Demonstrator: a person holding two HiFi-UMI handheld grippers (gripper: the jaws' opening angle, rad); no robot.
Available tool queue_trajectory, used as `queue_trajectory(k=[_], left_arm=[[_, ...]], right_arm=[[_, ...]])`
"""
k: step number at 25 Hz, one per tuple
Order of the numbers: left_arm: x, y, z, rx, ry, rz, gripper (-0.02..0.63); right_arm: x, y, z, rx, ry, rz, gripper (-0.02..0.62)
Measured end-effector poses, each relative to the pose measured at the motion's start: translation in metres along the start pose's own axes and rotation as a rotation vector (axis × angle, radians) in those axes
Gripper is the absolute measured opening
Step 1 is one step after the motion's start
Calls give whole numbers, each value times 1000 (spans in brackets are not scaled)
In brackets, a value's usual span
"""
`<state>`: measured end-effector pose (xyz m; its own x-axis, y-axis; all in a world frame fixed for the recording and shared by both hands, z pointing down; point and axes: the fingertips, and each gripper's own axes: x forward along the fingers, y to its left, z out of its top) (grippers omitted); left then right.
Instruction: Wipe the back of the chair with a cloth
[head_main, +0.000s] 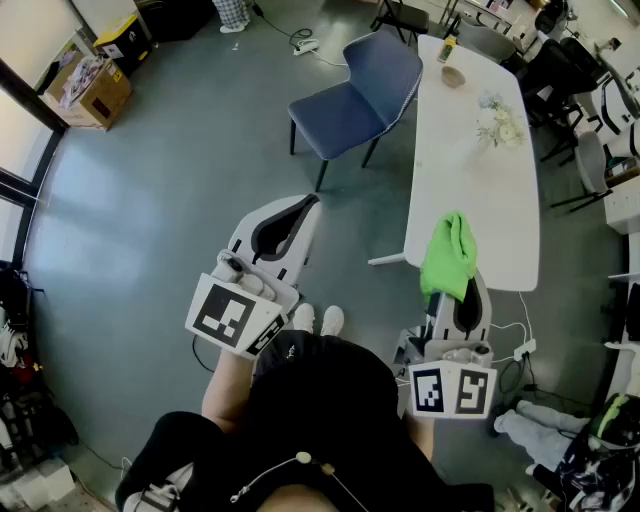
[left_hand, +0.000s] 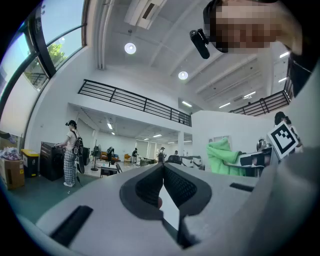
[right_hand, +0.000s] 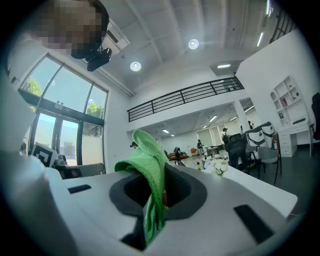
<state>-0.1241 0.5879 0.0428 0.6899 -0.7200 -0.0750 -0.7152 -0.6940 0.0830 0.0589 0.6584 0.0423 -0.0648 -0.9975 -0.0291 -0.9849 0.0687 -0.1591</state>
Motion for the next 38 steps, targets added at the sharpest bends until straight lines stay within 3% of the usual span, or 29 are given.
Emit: queue_trajectory(k=[23, 38], left_arm=[[4, -18, 1, 3, -10, -17, 6], [21, -51, -13, 21, 33, 25, 6]], right_arm=[[-13, -3, 4, 90, -35, 36, 46], [-20, -58, 3, 193, -48, 64, 48]])
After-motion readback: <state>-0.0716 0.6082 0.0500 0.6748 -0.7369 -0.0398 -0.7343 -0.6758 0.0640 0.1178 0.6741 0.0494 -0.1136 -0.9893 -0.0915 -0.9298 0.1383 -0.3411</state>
